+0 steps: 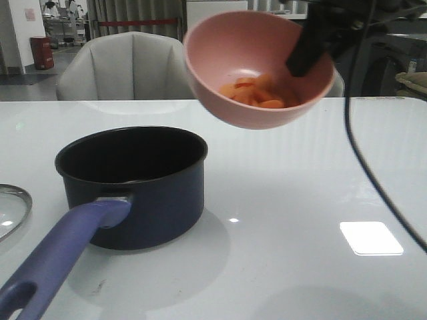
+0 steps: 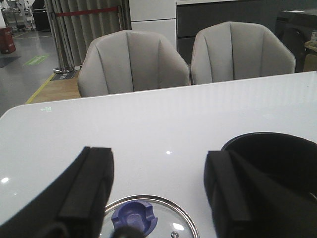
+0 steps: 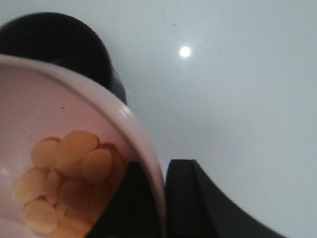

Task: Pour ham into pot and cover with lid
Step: 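Lift the pink bowl and carry it over the saucepan, then tilt the bowl with the right gripper to pour ham slices into the pot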

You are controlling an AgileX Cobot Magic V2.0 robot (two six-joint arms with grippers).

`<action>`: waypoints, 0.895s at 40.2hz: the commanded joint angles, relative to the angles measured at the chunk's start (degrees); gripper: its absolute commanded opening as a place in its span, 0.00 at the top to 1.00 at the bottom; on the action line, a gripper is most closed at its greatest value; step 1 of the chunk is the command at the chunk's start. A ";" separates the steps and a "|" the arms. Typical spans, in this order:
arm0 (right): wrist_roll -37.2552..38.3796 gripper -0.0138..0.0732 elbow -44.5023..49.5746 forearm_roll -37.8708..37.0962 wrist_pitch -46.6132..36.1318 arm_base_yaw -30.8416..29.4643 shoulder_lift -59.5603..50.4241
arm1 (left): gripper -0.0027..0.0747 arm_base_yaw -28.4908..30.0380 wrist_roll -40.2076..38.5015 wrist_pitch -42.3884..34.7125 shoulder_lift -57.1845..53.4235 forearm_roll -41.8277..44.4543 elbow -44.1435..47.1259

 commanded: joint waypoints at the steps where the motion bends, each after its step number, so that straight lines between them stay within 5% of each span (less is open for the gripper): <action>1: -0.77 0.68 -1.98 0.71 -10.77 3.65 -2.42 | 0.42 -0.49 -0.01 -4.54 0.58 -0.22 -1.56; 22: -1.92 0.68 3.86 1.28 -49.43 8.87 1.68 | 0.42 -0.49 -0.01 -4.54 0.58 -0.22 -1.56; 36: -18.91 0.68 5.58 2.16 -62.43 13.62 7.04 | 0.42 -0.49 -0.01 -4.54 0.58 -0.22 -1.56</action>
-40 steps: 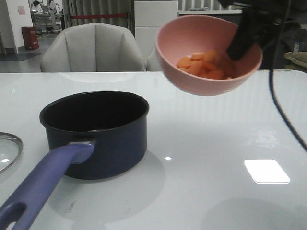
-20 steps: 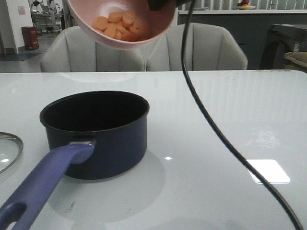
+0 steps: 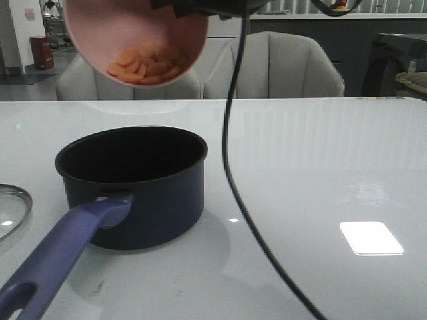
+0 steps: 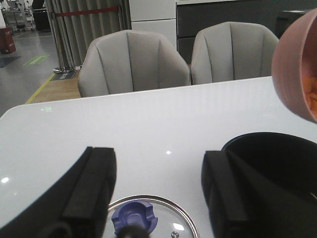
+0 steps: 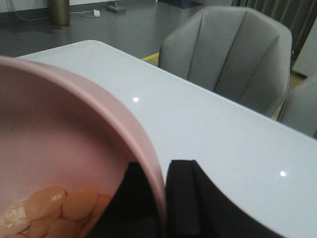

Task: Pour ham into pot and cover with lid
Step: 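Tilt the bowl with the right gripper to pour ham slices into the pot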

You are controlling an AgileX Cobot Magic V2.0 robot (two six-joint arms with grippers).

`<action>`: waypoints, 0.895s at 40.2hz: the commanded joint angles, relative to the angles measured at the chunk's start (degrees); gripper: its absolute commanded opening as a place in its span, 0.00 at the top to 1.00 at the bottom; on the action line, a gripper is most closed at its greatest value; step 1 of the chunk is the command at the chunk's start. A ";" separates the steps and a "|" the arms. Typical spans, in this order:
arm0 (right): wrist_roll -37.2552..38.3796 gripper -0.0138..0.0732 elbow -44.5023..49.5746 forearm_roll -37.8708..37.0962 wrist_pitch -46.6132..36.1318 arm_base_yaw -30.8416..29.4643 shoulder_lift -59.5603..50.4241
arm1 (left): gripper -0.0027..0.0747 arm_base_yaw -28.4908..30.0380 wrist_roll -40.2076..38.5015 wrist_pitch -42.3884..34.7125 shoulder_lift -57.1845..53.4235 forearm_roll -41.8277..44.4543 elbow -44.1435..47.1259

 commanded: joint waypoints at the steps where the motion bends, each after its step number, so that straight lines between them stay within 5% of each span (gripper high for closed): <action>1: -4.71 0.68 -1.44 0.88 -8.80 0.27 -1.07 | 0.42 -0.49 -0.01 -4.54 0.58 -0.22 -1.56; 24: -28.27 0.68 -1.49 3.47 -30.58 5.12 5.91 | 0.42 -0.49 -0.01 -4.54 0.58 -0.22 -1.56; 36: -29.20 0.68 0.90 3.47 -48.42 5.43 7.83 | 0.42 -0.49 -0.01 -4.54 0.58 -0.22 -1.56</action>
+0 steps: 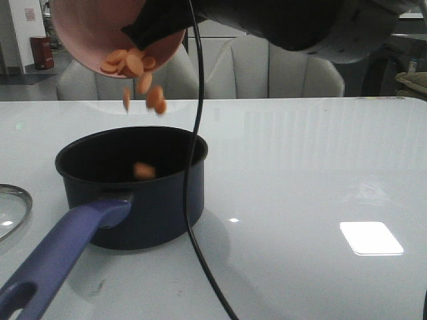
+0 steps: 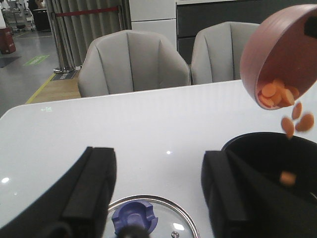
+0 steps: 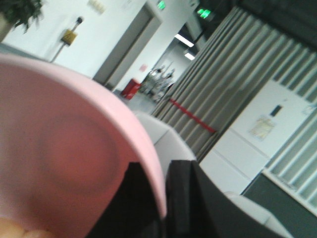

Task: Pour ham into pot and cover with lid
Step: 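Tilt the bowl with the right gripper to pour ham slices into the pot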

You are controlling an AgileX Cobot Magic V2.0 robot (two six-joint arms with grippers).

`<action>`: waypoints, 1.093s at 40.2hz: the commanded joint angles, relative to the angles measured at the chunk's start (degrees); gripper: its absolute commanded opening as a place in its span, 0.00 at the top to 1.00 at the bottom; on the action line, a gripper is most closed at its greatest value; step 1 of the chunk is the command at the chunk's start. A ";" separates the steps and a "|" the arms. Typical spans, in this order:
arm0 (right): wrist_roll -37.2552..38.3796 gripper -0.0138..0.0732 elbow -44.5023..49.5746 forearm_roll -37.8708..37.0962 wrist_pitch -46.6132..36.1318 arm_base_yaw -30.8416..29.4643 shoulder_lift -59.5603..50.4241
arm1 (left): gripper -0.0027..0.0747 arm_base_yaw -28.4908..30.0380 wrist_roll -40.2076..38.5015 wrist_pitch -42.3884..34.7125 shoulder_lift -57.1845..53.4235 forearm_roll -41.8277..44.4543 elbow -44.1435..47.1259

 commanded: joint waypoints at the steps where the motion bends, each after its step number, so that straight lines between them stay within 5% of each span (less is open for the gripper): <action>1: -0.53 0.68 -0.50 -0.67 -11.47 -0.04 -2.20 | 0.42 -0.49 -0.04 -4.54 0.58 -0.22 -1.56; 44: -0.55 0.68 1.22 -10.93 -16.28 -0.04 -2.52 | 0.42 -0.49 -0.04 -4.52 0.58 -0.22 -1.56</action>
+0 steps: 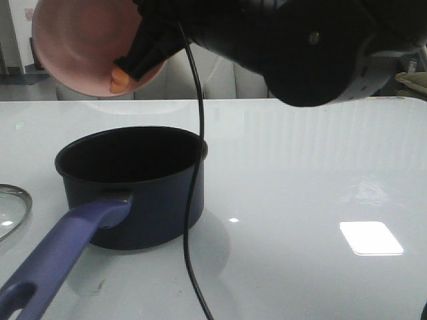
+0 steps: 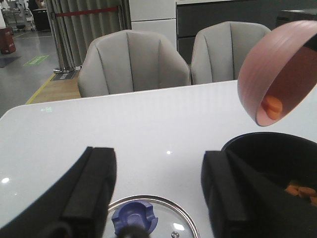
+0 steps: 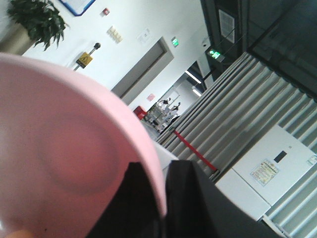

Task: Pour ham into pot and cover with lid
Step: 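Tilt the bowl with the right gripper to pour ham slices into the pot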

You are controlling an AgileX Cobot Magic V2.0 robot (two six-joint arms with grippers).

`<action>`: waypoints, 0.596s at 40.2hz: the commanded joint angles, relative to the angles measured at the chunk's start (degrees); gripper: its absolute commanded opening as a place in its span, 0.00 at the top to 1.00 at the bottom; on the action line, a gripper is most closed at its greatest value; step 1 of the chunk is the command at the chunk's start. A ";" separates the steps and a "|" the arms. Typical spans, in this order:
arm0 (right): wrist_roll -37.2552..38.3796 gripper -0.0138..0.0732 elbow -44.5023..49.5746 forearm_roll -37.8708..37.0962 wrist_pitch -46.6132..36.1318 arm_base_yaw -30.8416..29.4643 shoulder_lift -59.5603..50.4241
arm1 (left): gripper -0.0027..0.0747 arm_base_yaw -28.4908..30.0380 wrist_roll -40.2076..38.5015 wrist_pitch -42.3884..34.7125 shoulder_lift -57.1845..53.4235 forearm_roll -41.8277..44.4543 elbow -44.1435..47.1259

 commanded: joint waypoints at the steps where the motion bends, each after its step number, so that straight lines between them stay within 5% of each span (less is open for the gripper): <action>1: -0.16 0.68 -1.45 -1.04 -10.72 -0.13 -4.74 | 0.42 -0.49 -0.13 -4.52 0.58 -0.22 -1.56; 17: 0.51 0.68 -4.21 2.61 -10.67 -0.98 -4.74 | 0.42 -0.49 -0.13 -4.42 0.58 -0.22 -1.56; 24: 5.48 0.68 -4.21 10.49 -10.10 -0.98 -4.67 | 0.42 -0.49 -0.13 -4.42 0.58 -0.22 -1.56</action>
